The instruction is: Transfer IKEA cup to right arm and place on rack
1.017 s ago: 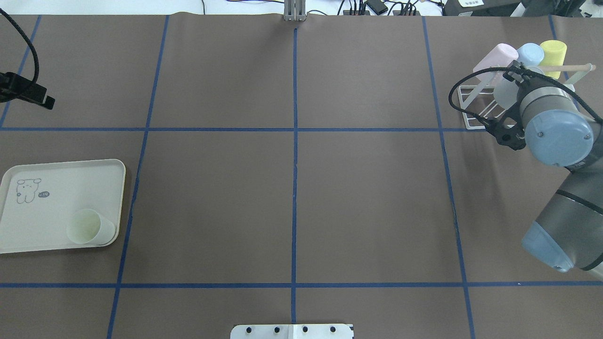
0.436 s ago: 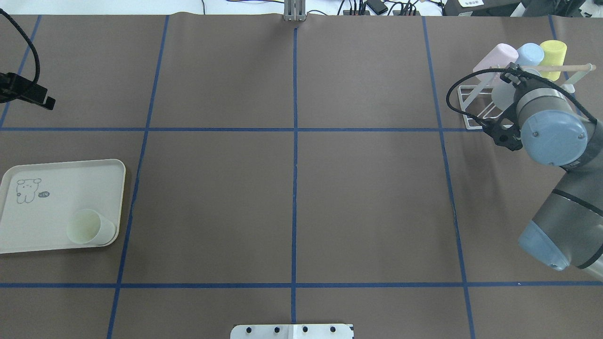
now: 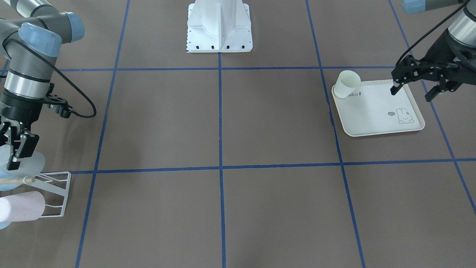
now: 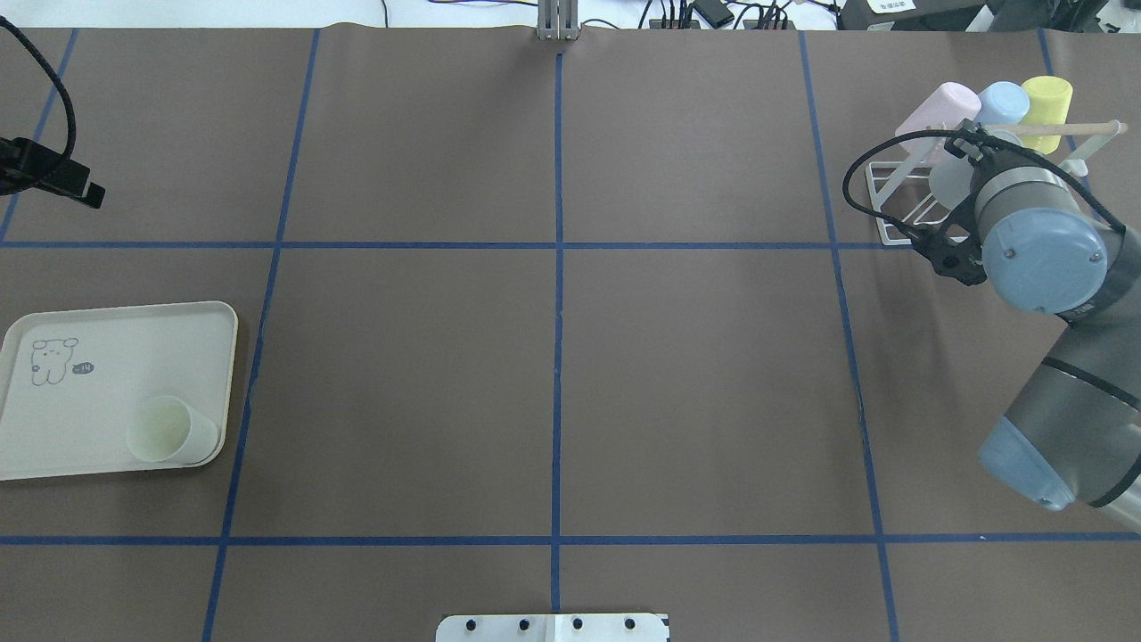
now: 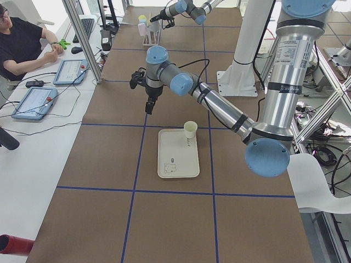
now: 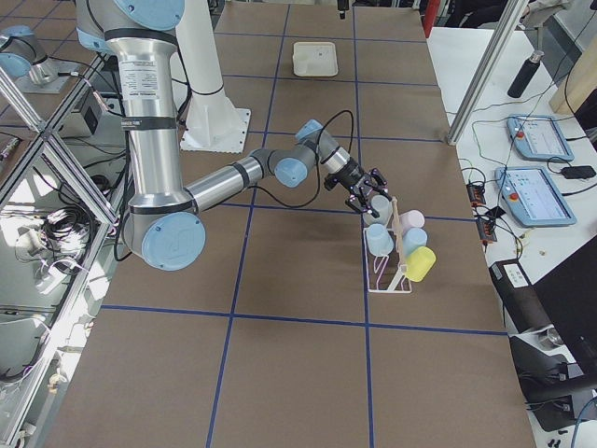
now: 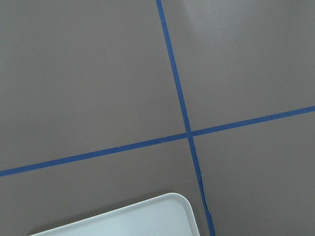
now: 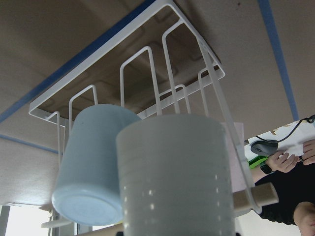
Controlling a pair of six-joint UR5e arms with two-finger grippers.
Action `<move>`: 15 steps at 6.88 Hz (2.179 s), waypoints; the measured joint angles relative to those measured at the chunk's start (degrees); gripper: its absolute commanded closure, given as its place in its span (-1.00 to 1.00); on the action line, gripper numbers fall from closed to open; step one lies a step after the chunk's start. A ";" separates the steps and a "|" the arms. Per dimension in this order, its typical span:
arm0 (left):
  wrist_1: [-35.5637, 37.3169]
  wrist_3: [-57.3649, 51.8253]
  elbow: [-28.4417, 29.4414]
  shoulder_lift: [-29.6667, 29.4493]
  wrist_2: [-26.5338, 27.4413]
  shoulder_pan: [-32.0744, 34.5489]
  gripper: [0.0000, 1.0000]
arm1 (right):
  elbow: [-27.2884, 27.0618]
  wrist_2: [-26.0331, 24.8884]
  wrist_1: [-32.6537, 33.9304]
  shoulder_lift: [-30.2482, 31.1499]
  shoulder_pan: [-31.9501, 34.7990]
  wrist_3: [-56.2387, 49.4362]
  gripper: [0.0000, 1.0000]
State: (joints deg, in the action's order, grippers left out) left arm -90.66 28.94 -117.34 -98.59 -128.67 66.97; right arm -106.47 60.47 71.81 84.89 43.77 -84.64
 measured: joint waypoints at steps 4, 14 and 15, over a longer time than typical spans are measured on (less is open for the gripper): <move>-0.04 -0.05 0.06 0.02 0.02 0.03 -1.00 | -0.09 0.23 0.02 -0.72 0.00 0.21 -0.72; -27.60 18.28 -0.63 17.87 8.41 -15.78 -1.00 | -4.94 32.48 -10.61 -5.64 -1.53 88.85 -0.98; -29.43 21.67 -0.76 19.59 10.58 -19.49 -1.00 | -5.02 32.64 -10.75 -5.85 -2.09 91.25 -0.98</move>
State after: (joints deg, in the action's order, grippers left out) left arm -120.10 50.61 -118.10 -78.99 -118.09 47.48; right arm -111.49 93.11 61.05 79.04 41.69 6.61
